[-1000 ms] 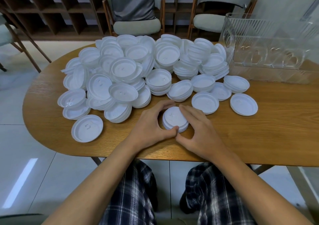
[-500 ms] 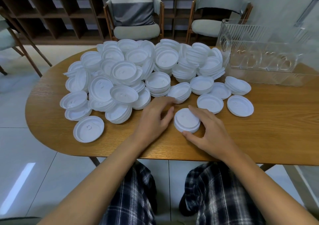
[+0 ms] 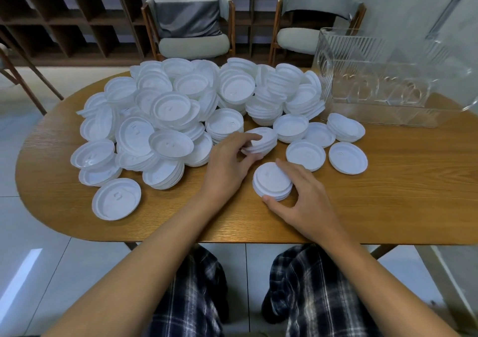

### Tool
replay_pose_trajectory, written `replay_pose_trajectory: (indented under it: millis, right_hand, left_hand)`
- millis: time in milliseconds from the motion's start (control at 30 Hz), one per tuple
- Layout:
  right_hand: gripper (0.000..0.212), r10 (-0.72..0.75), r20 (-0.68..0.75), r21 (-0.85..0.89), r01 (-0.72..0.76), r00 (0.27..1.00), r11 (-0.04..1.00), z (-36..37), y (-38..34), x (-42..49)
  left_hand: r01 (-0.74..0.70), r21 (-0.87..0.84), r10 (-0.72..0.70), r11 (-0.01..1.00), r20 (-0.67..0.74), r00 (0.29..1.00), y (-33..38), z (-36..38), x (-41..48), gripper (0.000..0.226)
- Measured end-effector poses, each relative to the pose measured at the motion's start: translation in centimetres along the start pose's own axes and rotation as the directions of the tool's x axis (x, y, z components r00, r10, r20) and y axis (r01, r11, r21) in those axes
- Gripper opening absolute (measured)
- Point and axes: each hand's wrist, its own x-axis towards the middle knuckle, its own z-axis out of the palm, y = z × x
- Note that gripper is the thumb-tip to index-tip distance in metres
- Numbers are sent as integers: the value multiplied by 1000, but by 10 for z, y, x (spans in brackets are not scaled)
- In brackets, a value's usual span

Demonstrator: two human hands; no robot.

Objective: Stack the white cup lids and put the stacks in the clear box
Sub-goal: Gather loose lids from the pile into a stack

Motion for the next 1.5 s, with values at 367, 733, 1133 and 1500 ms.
replay_pose_trajectory:
  millis: [367, 733, 1133, 1500]
  right_hand:
    - [87, -10, -27, 75, 12, 1000, 997, -2, -4, 0]
    - [92, -44, -3, 79, 44, 999, 996, 0, -2, -2]
    - [93, -49, 18, 87, 47, 999, 995, -2, -4, -2]
    - [86, -51, 36, 59, 49, 998, 997, -3, -5, -3]
  left_hand:
    - [408, -523, -367, 748, 186, 912, 25, -24, -32, 36]
    - [235, -38, -229, 971, 112, 967, 19, -11, -45, 23]
    - [163, -120, -129, 979, 253, 959, 14, -16, -44, 76]
    - [127, -92, -93, 988, 308, 947, 14, -17, -45, 66]
